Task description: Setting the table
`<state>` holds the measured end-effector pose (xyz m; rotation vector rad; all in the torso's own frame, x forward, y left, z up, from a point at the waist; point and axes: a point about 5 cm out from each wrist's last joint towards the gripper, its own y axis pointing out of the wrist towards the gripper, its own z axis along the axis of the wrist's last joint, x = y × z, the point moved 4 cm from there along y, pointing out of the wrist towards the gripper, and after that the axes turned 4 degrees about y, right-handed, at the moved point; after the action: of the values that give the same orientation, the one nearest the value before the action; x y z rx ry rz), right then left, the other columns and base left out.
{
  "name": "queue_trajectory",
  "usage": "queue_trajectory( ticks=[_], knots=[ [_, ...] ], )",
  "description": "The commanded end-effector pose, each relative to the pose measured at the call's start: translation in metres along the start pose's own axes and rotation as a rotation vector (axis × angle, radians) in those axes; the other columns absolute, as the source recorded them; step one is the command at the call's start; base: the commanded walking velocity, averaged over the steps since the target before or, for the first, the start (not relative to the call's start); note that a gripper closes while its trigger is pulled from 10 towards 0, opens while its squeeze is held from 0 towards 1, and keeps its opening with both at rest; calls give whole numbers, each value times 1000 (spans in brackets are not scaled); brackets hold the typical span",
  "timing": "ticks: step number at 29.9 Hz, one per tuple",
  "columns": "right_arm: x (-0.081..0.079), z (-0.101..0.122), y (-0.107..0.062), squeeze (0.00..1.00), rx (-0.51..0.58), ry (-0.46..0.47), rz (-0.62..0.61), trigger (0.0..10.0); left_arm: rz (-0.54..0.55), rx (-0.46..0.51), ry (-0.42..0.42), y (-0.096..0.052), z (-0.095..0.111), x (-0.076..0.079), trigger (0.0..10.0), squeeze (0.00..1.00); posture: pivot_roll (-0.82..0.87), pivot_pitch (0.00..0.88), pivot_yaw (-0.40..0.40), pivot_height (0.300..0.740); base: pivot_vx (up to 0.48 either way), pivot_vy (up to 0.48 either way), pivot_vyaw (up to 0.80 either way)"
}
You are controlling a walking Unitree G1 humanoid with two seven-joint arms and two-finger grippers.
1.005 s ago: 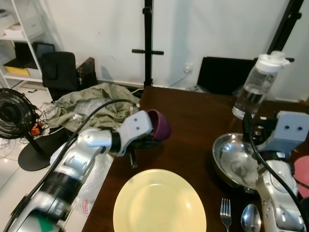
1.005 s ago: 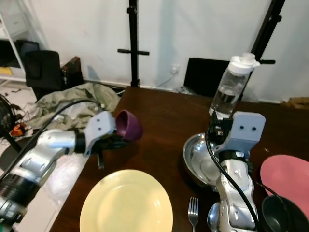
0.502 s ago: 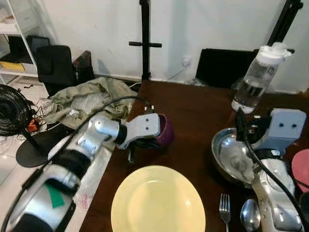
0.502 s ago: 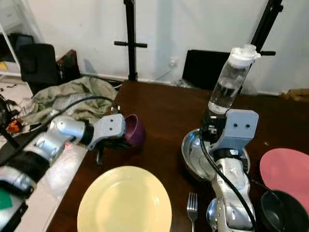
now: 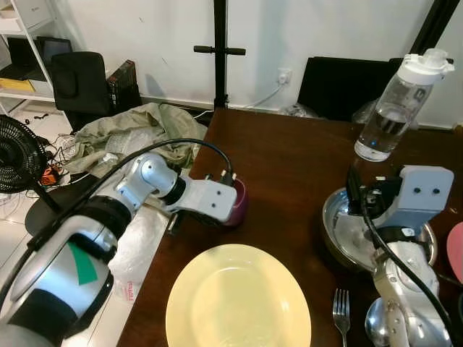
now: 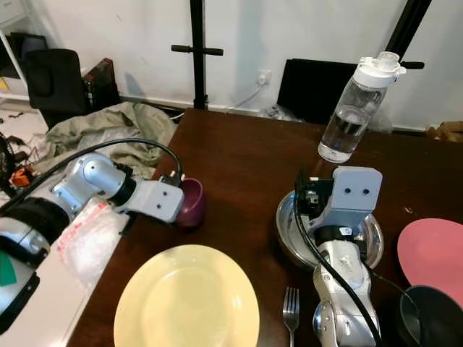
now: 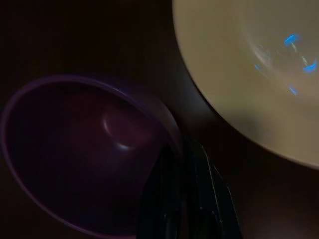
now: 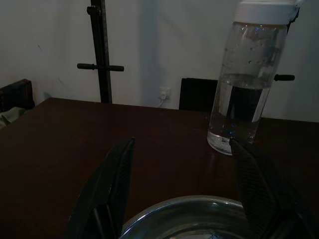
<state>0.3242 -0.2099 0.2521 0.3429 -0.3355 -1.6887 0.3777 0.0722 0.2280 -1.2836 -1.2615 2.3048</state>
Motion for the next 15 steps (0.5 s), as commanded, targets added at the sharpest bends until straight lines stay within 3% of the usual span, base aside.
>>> queue_trajectory(
  ticks=[1,3,5,7,15],
  knots=[
    [-1,-1,-4,0,-9,5,6,10000,-54,-21,43,-2,-1,5,10000,0,49,232,126,740,0,0,0],
    [-4,-1,-4,0,-14,14,28,10000,-74,-73,172,-7,1,1,10000,0,49,232,125,740,0,0,0],
    [-28,1,-7,0,-36,46,187,10000,-90,-132,292,-10,2,-4,10000,0,55,231,124,740,0,0,0],
    [-46,4,-11,0,-48,58,309,10000,-97,-173,352,-11,1,-6,10000,0,54,230,123,740,0,0,0],
    [-64,19,-17,0,-54,68,498,10000,-133,-233,444,-10,-4,-6,10000,0,50,227,125,740,0,0,0]
  ],
)
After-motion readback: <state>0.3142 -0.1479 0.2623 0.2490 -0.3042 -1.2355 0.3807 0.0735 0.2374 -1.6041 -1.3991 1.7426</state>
